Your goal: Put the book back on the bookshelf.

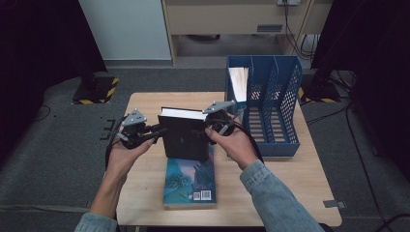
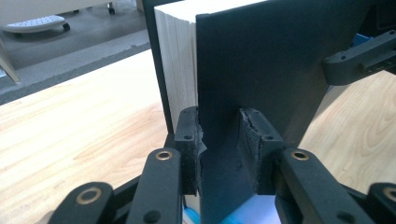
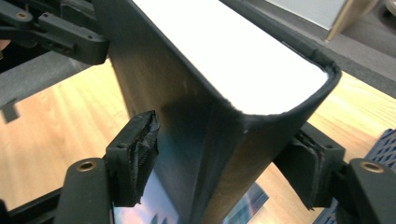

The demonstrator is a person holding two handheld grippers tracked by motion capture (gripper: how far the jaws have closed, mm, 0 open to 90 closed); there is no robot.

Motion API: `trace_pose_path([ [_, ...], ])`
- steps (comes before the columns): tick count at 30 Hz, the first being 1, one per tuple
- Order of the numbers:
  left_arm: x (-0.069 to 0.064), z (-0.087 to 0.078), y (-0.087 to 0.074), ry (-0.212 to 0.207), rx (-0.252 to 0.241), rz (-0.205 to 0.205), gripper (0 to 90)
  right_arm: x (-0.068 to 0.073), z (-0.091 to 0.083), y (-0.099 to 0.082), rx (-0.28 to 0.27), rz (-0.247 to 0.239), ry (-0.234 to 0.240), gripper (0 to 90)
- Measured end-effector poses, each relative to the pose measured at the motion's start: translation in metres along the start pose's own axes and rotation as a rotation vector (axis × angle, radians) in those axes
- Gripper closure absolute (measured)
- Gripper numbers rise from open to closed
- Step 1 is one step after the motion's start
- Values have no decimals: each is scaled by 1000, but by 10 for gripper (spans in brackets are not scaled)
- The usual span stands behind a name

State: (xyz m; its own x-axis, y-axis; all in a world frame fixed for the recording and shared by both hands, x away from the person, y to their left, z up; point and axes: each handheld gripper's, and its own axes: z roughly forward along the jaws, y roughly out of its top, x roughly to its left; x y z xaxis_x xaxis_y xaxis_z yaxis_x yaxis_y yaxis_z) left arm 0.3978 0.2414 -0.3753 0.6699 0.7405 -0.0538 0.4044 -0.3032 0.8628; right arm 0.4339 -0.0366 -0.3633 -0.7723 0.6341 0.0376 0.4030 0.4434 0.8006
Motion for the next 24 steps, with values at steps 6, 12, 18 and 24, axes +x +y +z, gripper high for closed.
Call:
trace_pose_path([
  [6, -11, -10, -10, -2, -12, 3, 691, 9, -4, -5, 15, -39, 53, 272],
  [12, -15, -13, -12, 5, -16, 7, 691, 12, -1, 6, 65, -94, 96, 169],
  [18, -16, -12, -15, 18, -36, -6, 677, 12, 0, 19, 78, -124, 127, 161],
  [24, -17, -8, -15, 55, -41, -14, 668, 15, 2, 21, 101, -152, 86, 257],
])
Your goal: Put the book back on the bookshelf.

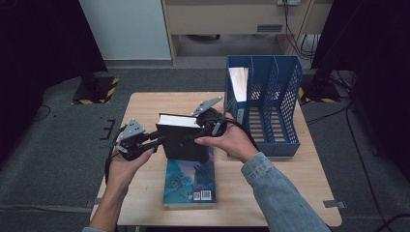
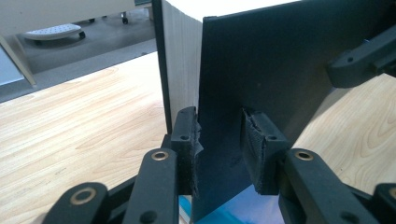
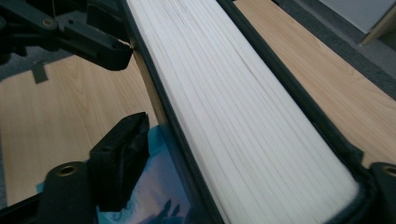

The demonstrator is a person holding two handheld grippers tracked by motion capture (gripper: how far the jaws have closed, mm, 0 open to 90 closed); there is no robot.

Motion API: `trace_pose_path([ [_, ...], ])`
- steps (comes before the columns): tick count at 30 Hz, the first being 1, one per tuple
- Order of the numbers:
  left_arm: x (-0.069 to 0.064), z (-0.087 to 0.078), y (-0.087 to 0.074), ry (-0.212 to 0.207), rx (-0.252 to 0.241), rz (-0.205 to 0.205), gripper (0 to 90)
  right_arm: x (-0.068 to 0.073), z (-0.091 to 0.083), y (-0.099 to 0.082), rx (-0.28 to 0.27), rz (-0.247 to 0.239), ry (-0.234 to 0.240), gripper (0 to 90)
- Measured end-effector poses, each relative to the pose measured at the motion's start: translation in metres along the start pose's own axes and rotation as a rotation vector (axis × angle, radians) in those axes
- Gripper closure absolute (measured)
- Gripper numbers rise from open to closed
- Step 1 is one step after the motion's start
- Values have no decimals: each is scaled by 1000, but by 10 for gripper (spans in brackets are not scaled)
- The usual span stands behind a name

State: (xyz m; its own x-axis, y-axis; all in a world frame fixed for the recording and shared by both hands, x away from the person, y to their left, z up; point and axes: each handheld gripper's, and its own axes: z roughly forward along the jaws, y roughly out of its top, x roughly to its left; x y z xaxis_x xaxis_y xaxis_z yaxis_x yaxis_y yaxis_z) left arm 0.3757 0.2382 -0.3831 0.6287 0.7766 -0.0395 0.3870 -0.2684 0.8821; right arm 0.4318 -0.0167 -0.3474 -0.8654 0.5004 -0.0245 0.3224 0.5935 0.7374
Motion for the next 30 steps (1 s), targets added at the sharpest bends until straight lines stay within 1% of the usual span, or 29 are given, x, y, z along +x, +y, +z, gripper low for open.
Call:
trace_pose_path([
  [3, 5, 3, 1, 13, 2, -17, 653, 3, -3, 0, 15, -10, 1, 293],
  [5, 10, 5, 2, 19, -1, -33, 643, 8, -5, 0, 21, -21, 13, 308],
  [7, 14, 8, 3, 15, -4, -52, 637, 13, -7, -1, 28, -28, 19, 326],
  [9, 15, 10, 3, 8, -8, -63, 636, 13, -6, -1, 26, -33, 14, 331],
  [10, 15, 10, 3, 11, -7, -60, 636, 12, -5, -1, 24, -31, 10, 340],
  [13, 14, 11, 4, 16, -4, -54, 636, 7, -3, 1, 16, -20, 30, 357],
  [16, 15, 11, 4, 13, -3, -58, 634, 7, 0, 7, 15, -24, 29, 356],
  [19, 15, 11, 4, 14, -3, -58, 634, 6, 4, 13, 30, -34, 24, 362],
  [20, 14, 11, 4, 15, -2, -56, 633, 5, 6, 14, 38, -29, 23, 375],
  [24, 13, 12, 2, 17, 2, -50, 611, 3, 12, 14, 63, -36, 16, 397],
  [27, 12, 13, 0, 22, 14, -48, 576, 1, 14, 13, 60, -21, 49, 423],
  [30, 12, 15, -7, 17, 21, -51, 544, 1, 14, 14, 69, -18, 59, 432],
])
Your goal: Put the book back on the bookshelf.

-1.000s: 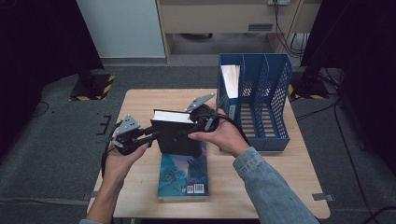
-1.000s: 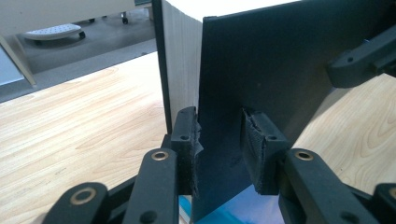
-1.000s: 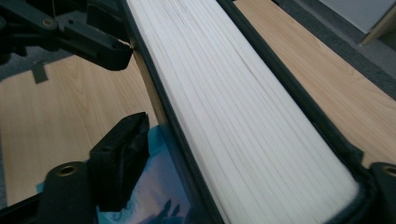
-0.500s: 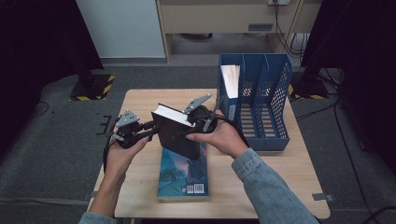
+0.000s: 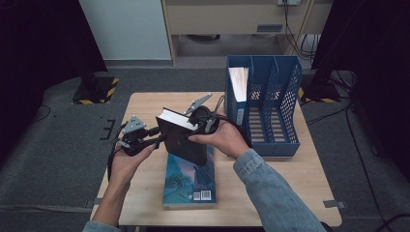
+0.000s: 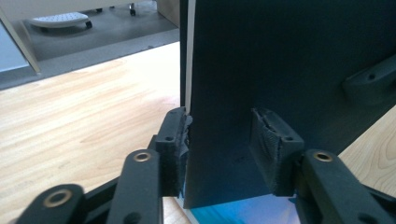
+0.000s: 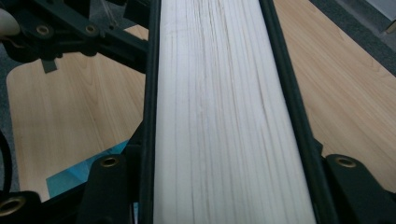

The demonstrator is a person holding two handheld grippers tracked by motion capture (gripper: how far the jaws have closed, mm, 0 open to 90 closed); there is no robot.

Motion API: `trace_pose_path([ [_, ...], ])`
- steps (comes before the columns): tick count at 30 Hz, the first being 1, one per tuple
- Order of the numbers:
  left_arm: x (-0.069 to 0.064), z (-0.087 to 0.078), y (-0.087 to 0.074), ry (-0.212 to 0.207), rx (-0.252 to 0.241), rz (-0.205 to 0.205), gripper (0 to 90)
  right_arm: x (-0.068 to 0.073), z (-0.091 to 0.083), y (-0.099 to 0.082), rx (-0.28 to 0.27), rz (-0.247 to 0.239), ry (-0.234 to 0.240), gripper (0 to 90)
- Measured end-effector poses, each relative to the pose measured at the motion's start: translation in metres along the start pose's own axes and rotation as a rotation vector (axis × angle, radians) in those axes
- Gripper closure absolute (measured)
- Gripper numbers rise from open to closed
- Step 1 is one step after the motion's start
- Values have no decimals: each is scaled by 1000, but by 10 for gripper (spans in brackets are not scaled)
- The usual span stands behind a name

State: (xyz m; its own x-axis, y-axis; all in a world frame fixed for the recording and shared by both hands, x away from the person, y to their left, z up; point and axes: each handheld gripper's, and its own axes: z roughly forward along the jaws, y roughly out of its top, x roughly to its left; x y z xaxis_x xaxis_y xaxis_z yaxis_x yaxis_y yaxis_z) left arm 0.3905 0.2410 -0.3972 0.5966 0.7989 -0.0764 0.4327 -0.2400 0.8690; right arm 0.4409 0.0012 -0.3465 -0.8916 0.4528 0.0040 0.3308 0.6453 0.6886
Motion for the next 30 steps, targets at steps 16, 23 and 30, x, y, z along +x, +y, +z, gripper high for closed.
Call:
trace_pose_path([
  [16, 27, -3, -82, 159, 215, 16, 327, -3, -3, -1, -17, 66, 39, 494],
  [23, 38, 8, -98, 200, 331, 22, 200, -8, -3, 0, -26, 144, 26, 504],
  [30, 55, 15, -114, 174, 391, -70, 126, -18, -3, 2, -26, 253, 31, 510],
])
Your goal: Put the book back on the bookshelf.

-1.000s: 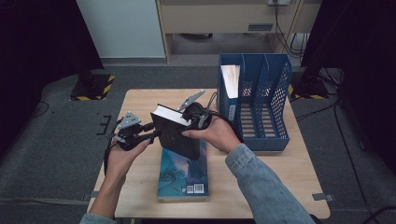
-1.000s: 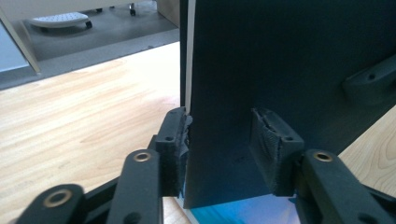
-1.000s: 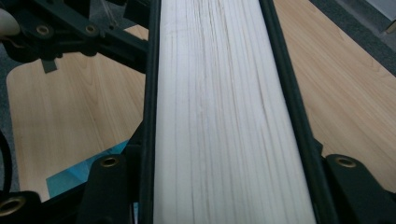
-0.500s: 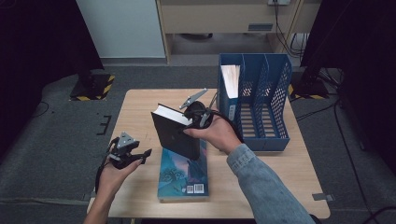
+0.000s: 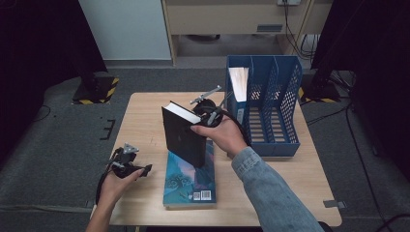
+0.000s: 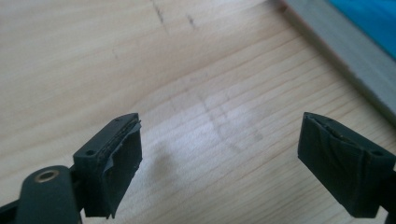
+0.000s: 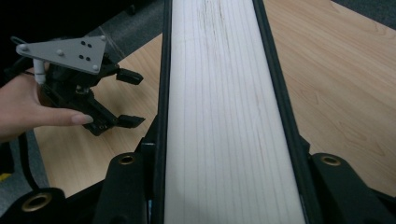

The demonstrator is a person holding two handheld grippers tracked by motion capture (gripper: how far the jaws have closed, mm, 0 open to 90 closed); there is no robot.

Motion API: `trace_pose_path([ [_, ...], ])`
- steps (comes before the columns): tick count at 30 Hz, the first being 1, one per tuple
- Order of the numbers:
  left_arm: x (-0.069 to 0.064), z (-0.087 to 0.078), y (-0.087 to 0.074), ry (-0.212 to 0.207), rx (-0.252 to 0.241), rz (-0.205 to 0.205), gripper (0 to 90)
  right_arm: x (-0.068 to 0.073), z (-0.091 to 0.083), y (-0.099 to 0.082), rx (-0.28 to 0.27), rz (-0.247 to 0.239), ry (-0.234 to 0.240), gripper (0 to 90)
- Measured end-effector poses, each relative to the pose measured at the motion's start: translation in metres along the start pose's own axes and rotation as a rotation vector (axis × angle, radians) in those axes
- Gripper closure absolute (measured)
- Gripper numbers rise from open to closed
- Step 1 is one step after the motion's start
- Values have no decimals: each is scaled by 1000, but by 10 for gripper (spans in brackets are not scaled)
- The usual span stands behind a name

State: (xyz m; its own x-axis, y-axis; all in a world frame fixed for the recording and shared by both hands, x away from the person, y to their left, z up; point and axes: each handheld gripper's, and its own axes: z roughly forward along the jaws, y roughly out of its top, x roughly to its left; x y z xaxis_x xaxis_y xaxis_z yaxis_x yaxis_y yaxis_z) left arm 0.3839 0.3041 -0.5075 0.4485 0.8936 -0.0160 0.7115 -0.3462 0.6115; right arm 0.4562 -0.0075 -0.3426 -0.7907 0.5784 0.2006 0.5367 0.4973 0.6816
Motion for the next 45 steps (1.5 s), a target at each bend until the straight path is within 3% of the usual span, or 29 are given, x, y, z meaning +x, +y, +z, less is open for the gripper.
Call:
trace_pose_path([
  [1, 2, 1, -2, -4, 2, -23, 114, -1, 0, 0, -2, 14, 2, 511],
  [4, 8, 2, -6, 5, 5, -30, 90, -6, 0, 1, -7, 61, 6, 514],
  [6, 10, 3, -6, 13, -5, -55, 86, -9, -1, 2, -13, 84, 9, 516],
  [8, 9, 4, -6, 22, 3, -46, 86, -10, -1, 3, -20, 103, 10, 517],
  [14, 7, 7, -9, 47, 35, -22, 72, -10, 0, 7, -14, 118, 11, 520],
  [23, 4, 11, -9, 48, 46, -3, 62, -10, -4, 11, -16, 126, 11, 524],
  [28, 2, 12, -10, 41, 32, 1, 47, -11, -14, 11, -39, 122, 11, 525],
  [32, -3, 14, -9, 35, 21, 28, 44, -12, -25, 8, -57, 120, 3, 525],
  [34, -5, 16, -9, 17, 14, 19, 23, -13, -30, 6, -69, 120, -2, 525],
  [38, -5, 17, -11, 18, 4, 9, 6, -13, -37, 1, -81, 120, -9, 525],
  [41, -5, 17, -16, 21, -40, 0, 0, -13, -48, -4, -97, 121, -10, 525],
  [45, -5, 17, -18, 25, -55, -1, 0, -12, -60, -12, -119, 117, -11, 526],
])
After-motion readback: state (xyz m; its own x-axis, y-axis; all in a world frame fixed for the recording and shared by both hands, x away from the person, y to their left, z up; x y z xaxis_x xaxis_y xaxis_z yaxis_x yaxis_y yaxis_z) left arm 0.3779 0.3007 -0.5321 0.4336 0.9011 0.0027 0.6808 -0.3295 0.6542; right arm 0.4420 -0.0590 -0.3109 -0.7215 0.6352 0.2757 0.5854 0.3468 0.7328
